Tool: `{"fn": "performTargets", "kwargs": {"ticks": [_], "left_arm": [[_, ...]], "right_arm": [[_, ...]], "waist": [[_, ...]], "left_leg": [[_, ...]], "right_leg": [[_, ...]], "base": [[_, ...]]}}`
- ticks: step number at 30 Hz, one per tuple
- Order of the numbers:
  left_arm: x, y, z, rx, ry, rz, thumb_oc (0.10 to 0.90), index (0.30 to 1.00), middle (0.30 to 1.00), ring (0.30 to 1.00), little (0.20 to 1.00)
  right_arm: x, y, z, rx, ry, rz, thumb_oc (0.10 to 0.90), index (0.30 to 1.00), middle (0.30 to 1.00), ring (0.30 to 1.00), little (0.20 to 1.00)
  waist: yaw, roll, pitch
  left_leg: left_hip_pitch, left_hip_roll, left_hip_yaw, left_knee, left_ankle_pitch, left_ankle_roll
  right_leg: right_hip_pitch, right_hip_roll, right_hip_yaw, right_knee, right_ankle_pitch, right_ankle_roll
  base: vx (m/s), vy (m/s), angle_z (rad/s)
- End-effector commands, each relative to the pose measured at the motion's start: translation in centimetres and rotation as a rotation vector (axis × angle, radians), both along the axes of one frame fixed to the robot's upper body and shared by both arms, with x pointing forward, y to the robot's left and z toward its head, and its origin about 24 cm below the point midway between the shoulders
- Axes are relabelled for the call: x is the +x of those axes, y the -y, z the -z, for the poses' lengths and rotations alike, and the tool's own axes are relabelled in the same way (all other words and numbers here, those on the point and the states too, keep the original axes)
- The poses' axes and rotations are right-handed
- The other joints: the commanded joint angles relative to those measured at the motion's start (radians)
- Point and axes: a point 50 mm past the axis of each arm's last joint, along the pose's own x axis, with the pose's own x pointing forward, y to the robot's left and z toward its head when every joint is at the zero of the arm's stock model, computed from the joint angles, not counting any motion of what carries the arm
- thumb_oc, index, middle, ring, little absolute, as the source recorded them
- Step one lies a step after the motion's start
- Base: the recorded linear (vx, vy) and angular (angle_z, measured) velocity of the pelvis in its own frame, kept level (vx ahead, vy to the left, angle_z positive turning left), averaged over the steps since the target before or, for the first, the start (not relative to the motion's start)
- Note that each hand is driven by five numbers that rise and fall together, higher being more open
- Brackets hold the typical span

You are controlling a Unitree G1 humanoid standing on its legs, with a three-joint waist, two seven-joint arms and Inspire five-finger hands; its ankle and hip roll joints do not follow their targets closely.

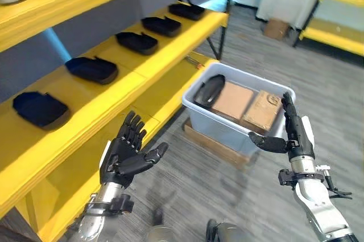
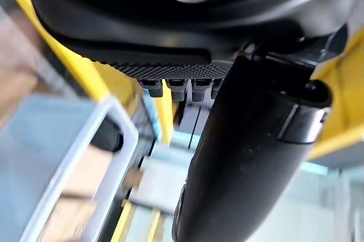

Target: Move parts from the plastic box to the shelf.

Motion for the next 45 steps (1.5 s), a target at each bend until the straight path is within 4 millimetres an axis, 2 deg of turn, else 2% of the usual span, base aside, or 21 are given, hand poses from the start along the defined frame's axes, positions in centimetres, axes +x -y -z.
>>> {"fn": "performTargets", "kwargs": {"ticks": [1,2,6,9,12,13,14,15,16,17,20,23,26,36,40,45], "left_arm": [[0.9,-0.4,-5.7,0.067,0.302,0.019,0.9,1.0,1.0,1.0,1.0],[0.9,0.0,-6.0,0.097,0.305,0.029,0.9,1.0,1.0,1.0,1.0],[0.9,0.6,-6.1,0.107,0.309,0.076,0.9,1.0,1.0,1.0,1.0],[1.0,1.1,-6.4,0.132,0.321,0.11,0.9,1.0,1.0,1.0,1.0],[0.7,1.1,-6.4,0.158,0.332,0.106,0.9,1.0,1.0,1.0,1.0],[0.7,0.7,-6.4,0.171,0.329,0.085,0.9,1.0,1.0,1.0,1.0],[0.7,0.4,-6.5,0.176,0.336,0.072,0.9,1.0,1.0,1.0,1.0],[0.7,0.3,-6.7,0.189,0.345,0.069,0.9,1.0,1.0,1.0,1.0],[0.8,0.1,-7.0,0.197,0.354,0.069,0.9,1.0,1.0,1.0,1.0],[1.0,0.1,-7.3,0.182,0.361,0.083,0.9,1.0,1.0,1.0,1.0],[1.0,0.0,-7.2,0.183,0.371,0.096,0.9,1.0,1.0,1.0,1.0],[1.0,0.3,-6.7,0.13,0.344,0.103,0.9,1.0,1.0,1.0,1.0],[1.1,0.9,-6.6,0.126,0.364,0.136,0.9,1.0,1.0,1.0,1.0],[1.6,1.2,-6.6,0.069,0.376,0.148,0.9,1.0,1.0,1.0,1.0],[2.0,1.3,-6.1,0.028,0.336,0.134,0.9,1.0,1.0,1.0,1.0],[2.0,1.4,-5.2,0.02,0.276,0.146,0.9,1.0,1.0,1.0,1.0]], "right_arm": [[1.5,-2.0,-6.0,0.005,0.337,-0.082,0.9,1.0,1.0,1.0,1.0],[1.4,-2.4,-5.5,0.006,0.322,-0.082,0.9,1.0,1.0,1.0,1.0],[1.0,-2.2,-5.0,-0.014,0.292,-0.061,0.9,1.0,1.0,1.0,1.0],[0.9,-1.9,-4.9,-0.036,0.272,-0.044,0.9,1.0,1.0,1.0,1.0],[1.3,-2.2,-5.0,-0.038,0.274,-0.072,0.9,1.0,1.0,1.0,1.0],[1.6,-2.6,-5.1,-0.044,0.282,-0.102,0.9,1.0,1.0,1.0,1.0],[1.8,-2.9,-5.3,-0.049,0.294,-0.117,0.9,1.0,1.0,1.0,1.0],[1.9,-3.1,-5.3,-0.049,0.297,-0.126,0.9,1.0,1.0,1.0,1.0],[2.1,-3.1,-5.3,-0.047,0.294,-0.132,0.9,1.0,1.0,1.0,1.0],[2.2,-3.3,-5.2,-0.05,0.296,-0.126,0.9,1.0,1.0,1.0,1.0],[2.4,-3.2,-5.3,-0.08,0.303,-0.133,0.9,1.0,1.0,1.0,1.0],[2.0,-2.8,-5.3,-0.104,0.287,-0.137,0.9,1.0,1.0,1.0,1.0],[2.1,-3.1,-4.9,-0.106,0.269,-0.148,0.9,1.0,1.0,1.0,1.0],[2.2,-3.5,-4.8,-0.132,0.279,-0.154,0.9,1.0,1.0,1.0,1.0],[2.5,-3.7,-4.2,-0.032,0.226,-0.192,0.9,1.0,1.0,1.0,1.0],[2.3,-4.1,-3.8,0.012,0.186,-0.265,0.9,1.0,1.0,1.0,1.0]], "waist": [[-0.014,-0.01,-0.035],[-0.012,-0.013,-0.042],[-0.028,-0.019,-0.059],[-0.039,-0.022,-0.061],[-0.024,-0.02,-0.048],[-0.01,-0.02,-0.036],[-0.003,-0.018,-0.024],[0.0,-0.018,-0.016],[-0.001,-0.016,-0.007],[-0.012,-0.02,0.007],[-0.023,-0.014,0.0],[-0.037,-0.014,-0.026],[-0.042,-0.01,-0.028],[-0.052,-0.001,-0.036],[-0.051,0.003,-0.044],[-0.049,0.003,-0.048]], "left_leg": [[0.063,-0.024,-0.04,-0.072,-0.049,0.049],[0.094,-0.04,-0.116,-0.159,-0.024,0.062],[0.127,-0.024,-0.121,-0.236,0.001,0.065],[0.133,-0.008,-0.091,-0.243,-0.003,0.066],[0.136,0.014,-0.032,-0.24,-0.004,0.063],[0.138,0.029,0.013,-0.235,-0.005,0.062],[0.145,0.041,0.045,-0.234,-0.007,0.064],[0.149,0.05,0.059,-0.23,-0.008,0.061],[0.152,0.058,0.069,-0.223,-0.01,0.056],[0.167,0.06,0.076,-0.208,-0.026,0.056],[0.197,0.073,0.089,-0.219,-0.027,0.041],[0.201,0.069,0.117,-0.216,-0.031,0.036],[0.192,0.076,0.137,-0.208,-0.033,0.028],[0.197,0.09,0.153,-0.188,-0.04,0.015],[0.2,0.096,0.15,-0.189,-0.036,0.005],[0.2,0.105,0.147,-0.194,-0.027,-0.005]], "right_leg": [[0.175,-0.021,0.12,-0.19,0.006,0.154],[0.166,0.013,0.162,-0.199,0.011,0.16],[0.161,0.024,0.179,-0.211,0.014,0.164],[0.151,0.024,0.165,-0.185,-0.002,0.163],[0.127,-0.006,0.066,-0.106,-0.02,0.169],[0.111,-0.037,-0.01,-0.063,-0.021,0.179],[0.099,-0.06,-0.054,-0.042,-0.014,0.189],[0.095,-0.068,-0.069,-0.044,-0.013,0.192],[0.097,-0.073,-0.071,-0.069,-0.012,0.191],[0.074,-0.094,-0.05,-0.095,0.055,0.214],[0.103,-0.092,-0.037,-0.168,0.063,0.206],[0.148,-0.087,-0.04,-0.219,0.061,0.193],[0.169,-0.085,-0.043,-0.253,0.06,0.182],[0.208,-0.087,-0.058,-0.279,0.053,0.169],[0.221,-0.087,-0.069,-0.287,0.048,0.166],[0.229,-0.088,-0.08,-0.293,0.043,0.163]], "base": [[0.02,-0.214,-0.76],[0.04,-0.179,-0.86],[0.03,-0.056,-0.77],[0.02,-0.037,-0.27],[-0.02,-0.077,-0.34],[-0.04,-0.139,-0.96],[-0.04,-0.187,-1.56],[-0.02,-0.21,-1.8],[0.02,-0.263,-1.62],[0.06,-0.28,-0.96],[0.14,-0.221,-0.48],[0.13,-0.141,-0.44],[0.05,-0.115,-0.33],[0.07,-0.076,0.0],[0.02,-0.02,-0.01],[0.01,-0.006,0.0]]}}
